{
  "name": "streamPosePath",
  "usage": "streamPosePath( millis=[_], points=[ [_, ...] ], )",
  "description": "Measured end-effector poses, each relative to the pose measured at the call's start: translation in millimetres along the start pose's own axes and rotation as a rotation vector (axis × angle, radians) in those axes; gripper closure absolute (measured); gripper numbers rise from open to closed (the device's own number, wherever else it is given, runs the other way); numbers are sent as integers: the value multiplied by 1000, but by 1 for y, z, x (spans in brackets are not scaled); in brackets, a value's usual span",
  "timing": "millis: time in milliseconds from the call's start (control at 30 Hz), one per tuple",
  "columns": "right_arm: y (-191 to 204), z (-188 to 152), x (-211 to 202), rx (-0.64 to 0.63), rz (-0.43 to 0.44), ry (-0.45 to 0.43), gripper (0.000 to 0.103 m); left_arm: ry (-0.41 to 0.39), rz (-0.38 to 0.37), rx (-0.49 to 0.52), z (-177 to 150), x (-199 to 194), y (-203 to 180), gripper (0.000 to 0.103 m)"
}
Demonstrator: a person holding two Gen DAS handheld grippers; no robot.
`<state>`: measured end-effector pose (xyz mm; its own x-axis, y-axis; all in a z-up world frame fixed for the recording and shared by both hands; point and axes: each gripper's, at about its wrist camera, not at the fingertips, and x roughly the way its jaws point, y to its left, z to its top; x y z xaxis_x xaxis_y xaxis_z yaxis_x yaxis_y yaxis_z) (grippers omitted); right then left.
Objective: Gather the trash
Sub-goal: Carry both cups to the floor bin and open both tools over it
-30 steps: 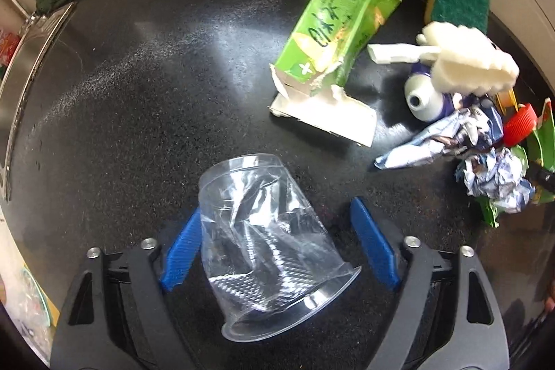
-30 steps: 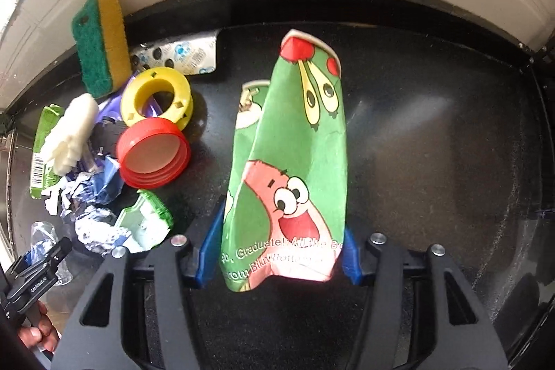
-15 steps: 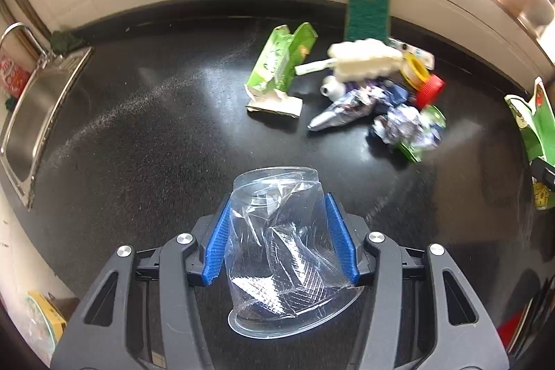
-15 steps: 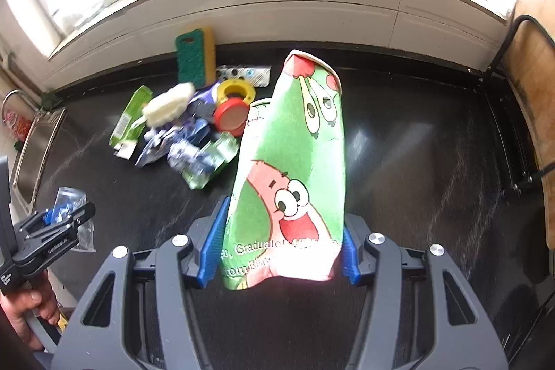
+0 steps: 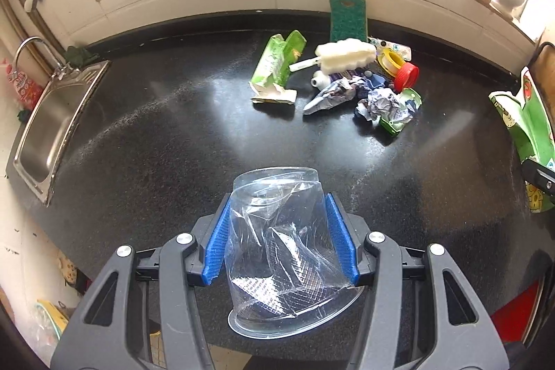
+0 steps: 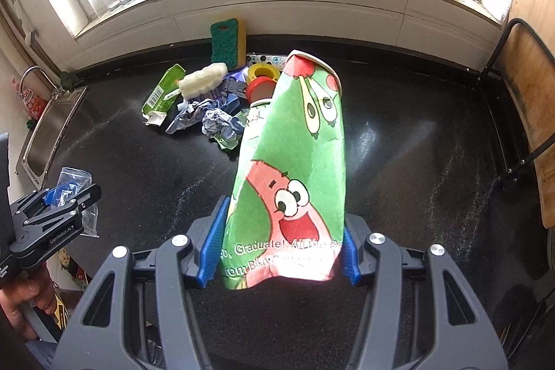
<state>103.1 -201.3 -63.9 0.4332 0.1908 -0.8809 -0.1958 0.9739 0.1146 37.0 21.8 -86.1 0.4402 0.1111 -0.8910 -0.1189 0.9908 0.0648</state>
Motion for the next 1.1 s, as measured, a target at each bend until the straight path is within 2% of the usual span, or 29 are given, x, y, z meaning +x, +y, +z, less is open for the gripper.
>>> streamPosePath(
  millis=[100, 233, 367, 533, 767, 867, 967, 1100],
  points=[
    [20, 3, -1, -45, 31, -5, 48, -24, 29, -38, -7, -10, 17, 51],
    [66, 9, 1, -152, 101, -11, 48, -50, 85, -123, -24, -23, 54, 51],
    [139, 15, 5, -312, 214, -1, 48, -58, 159, -252, -51, -35, 105, 51],
    [257, 5, 16, -554, 384, 57, 48, -25, 253, -450, -102, -43, 178, 51],
    [418, -55, 25, -848, 615, 203, 48, 50, 353, -750, -203, -49, 277, 51],
    [479, -91, 36, -945, 687, 299, 48, 51, 369, -867, -249, -45, 312, 51],
    [530, -128, 52, -1040, 705, 370, 48, 49, 372, -946, -290, -37, 340, 51],
    [579, -165, 79, -1130, 684, 426, 48, 42, 348, -1018, -335, -14, 366, 50]
  ],
)
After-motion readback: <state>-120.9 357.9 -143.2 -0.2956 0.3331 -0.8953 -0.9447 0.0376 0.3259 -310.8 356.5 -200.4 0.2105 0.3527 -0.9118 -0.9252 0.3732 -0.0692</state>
